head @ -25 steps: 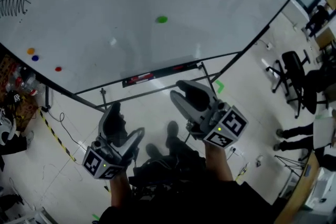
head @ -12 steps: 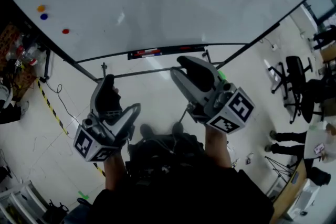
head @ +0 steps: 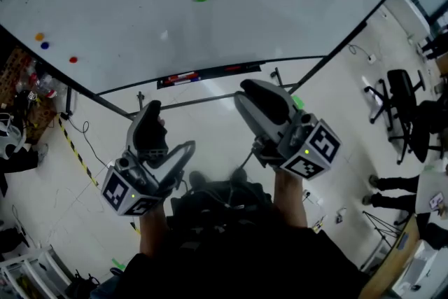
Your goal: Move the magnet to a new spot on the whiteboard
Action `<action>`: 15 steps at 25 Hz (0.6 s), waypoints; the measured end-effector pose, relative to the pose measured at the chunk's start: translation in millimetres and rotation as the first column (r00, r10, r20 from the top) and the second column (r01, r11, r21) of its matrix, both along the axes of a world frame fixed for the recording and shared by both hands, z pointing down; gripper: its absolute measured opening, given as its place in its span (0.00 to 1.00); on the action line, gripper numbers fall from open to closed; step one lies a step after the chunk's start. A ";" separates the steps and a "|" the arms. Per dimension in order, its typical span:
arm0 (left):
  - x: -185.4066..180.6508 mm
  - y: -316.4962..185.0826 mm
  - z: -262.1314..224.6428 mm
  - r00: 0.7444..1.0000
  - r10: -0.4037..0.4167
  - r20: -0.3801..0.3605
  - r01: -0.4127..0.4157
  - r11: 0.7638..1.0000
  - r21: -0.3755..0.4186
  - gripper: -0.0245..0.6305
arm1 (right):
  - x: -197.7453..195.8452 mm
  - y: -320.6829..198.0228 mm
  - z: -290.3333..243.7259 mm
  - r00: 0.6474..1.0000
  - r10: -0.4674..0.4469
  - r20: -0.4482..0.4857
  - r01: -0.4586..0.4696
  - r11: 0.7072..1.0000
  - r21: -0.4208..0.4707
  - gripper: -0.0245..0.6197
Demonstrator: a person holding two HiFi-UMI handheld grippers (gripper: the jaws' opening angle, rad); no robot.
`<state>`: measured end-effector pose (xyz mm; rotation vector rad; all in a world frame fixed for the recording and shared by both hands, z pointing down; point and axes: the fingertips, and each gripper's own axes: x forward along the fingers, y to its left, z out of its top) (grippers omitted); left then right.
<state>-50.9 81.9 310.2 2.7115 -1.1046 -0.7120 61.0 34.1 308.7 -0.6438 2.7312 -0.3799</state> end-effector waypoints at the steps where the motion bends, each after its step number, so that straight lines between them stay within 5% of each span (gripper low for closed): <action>1: 8.0 0.0 0.0 1.000 0.008 0.004 -0.008 1.000 -0.005 0.66 | 6.7 0.2 0.2 1.000 0.000 0.006 0.000 1.000 -0.001 0.22; 15: 54.3 0.9 -1.5 0.999 0.049 0.006 -0.049 0.998 -0.030 0.66 | 41.3 8.9 2.0 0.996 -0.059 0.072 0.059 0.998 0.000 0.15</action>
